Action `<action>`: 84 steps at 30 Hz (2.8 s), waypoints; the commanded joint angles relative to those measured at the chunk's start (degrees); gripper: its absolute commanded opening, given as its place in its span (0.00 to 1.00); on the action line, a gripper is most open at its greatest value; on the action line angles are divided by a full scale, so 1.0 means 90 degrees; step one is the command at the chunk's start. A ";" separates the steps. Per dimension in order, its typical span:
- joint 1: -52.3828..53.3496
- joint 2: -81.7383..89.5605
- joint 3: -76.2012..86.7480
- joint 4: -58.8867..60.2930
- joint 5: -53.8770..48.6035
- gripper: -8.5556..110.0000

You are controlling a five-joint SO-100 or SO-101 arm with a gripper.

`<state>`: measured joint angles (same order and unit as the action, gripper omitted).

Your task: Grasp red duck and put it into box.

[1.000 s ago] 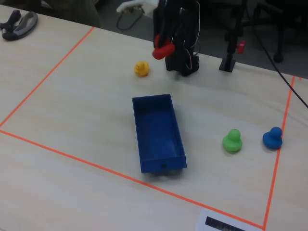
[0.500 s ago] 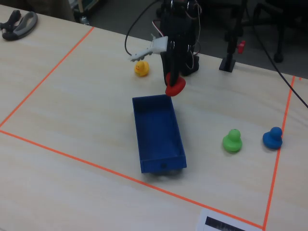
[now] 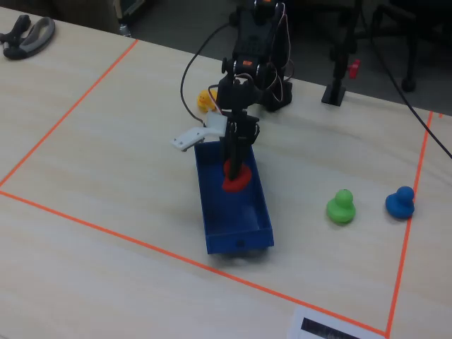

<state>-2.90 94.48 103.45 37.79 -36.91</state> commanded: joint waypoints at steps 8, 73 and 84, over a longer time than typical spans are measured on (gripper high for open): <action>0.0205 -0.0459 -0.0117 0.0166 -0.0479 0.34; 0.1768 1.0566 0.8311 0.4385 -0.6035 0.07; 0.1953 1.0566 0.8311 0.4375 -0.6025 0.09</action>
<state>14.68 190.20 178.59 75.67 -91.41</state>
